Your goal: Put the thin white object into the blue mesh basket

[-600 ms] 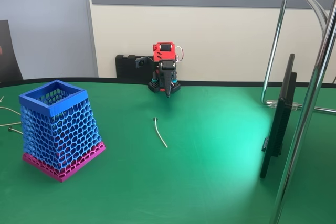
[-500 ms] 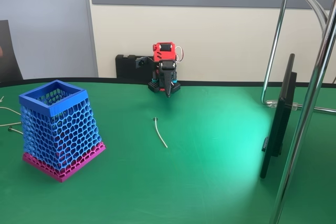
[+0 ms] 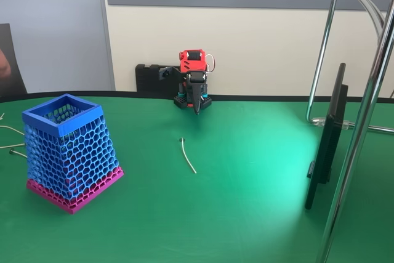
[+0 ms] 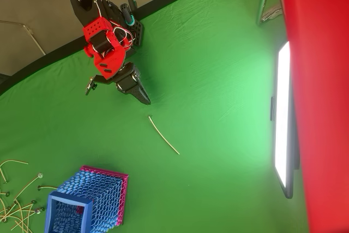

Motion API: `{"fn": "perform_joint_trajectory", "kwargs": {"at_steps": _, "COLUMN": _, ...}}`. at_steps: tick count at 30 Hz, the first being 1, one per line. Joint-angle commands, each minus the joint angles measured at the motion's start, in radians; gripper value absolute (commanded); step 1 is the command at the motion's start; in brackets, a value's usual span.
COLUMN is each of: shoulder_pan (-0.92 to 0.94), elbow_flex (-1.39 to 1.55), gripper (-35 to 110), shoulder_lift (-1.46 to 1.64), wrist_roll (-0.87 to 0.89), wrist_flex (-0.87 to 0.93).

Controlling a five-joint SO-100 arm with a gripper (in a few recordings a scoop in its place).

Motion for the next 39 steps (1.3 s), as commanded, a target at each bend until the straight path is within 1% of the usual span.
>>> {"fn": "perform_joint_trajectory", "kwargs": {"at_steps": 1, "shoulder_pan": -0.002, "elbow_flex": 0.006, "gripper": 1, "shoulder_lift": 0.006, "wrist_roll": -0.005, "wrist_flex": 0.003}}
{"fn": "perform_joint_trajectory", "kwargs": {"at_steps": 26, "shoulder_pan": -0.002, "elbow_flex": -0.011, "gripper": 1, "shoulder_lift": -0.015, "wrist_roll": 0.005, "wrist_flex": 0.008}}
{"fn": "perform_joint_trajectory", "kwargs": {"at_steps": 34, "shoulder_pan": -0.028, "elbow_flex": -0.143, "gripper": 1, "shoulder_lift": -0.233, "wrist_roll": -0.06, "wrist_flex": -0.04}}
{"fn": "perform_joint_trajectory", "kwargs": {"at_steps": 39, "shoulder_pan": -0.032, "elbow_flex": -0.281, "gripper": 1, "shoulder_lift": -0.443, "wrist_roll": -0.129, "wrist_flex": -0.074}}
